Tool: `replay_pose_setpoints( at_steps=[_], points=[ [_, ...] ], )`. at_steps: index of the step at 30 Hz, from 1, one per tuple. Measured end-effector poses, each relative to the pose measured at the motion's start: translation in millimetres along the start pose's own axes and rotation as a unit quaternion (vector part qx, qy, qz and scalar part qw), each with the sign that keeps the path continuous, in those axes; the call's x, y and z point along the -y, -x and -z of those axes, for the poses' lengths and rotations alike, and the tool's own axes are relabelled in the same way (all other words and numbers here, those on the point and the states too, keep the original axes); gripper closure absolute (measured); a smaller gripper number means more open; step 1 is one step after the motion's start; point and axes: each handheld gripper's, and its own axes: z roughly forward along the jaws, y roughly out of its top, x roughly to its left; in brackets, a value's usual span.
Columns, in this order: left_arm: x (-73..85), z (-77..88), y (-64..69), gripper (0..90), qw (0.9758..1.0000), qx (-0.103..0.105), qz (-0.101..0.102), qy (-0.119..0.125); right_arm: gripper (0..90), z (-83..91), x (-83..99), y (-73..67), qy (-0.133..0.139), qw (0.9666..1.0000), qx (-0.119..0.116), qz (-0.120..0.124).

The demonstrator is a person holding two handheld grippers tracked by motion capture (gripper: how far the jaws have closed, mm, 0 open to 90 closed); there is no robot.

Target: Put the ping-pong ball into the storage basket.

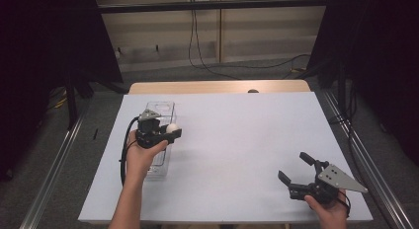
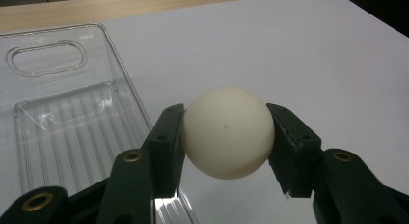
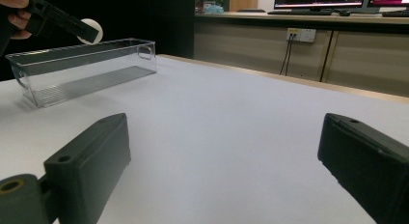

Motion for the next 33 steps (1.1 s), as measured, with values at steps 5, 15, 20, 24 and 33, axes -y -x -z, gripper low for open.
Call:
replay_pose_setpoints(
  at_steps=[5, 15, 20, 24, 33],
  points=[
    [0.2, 0.7, -0.3, 51.2, 1.0, -0.004, 0.002, 0.002, 3.7, 0.1, 0.0, -0.1, -0.001, 1.0, -0.001, 0.002],
    [0.4, 3.2, -2.4, 51.1, 0.9999, -0.009, 0.008, 0.005, 3.8, 0.3, -0.3, 0.1, 0.0, 1.0, 0.0, 0.001],
    [1.1, 3.4, -4.7, 51.2, 0.9999, -0.014, 0.005, 0.001, 3.7, 0.5, -0.3, 0.2, 0.0, 1.0, -0.001, 0.001],
    [1.3, 3.8, -5.3, 51.1, 0.9998, -0.018, 0.004, 0.0, 3.7, 0.5, -0.4, 0.2, 0.001, 1.0, 0.0, 0.001],
    [2.5, 4.6, -8.0, 51.1, 0.9996, -0.023, 0.015, 0.006, 3.8, 0.4, -0.3, 0.3, 0.0, 1.0, -0.002, 0.001]
  ],
)
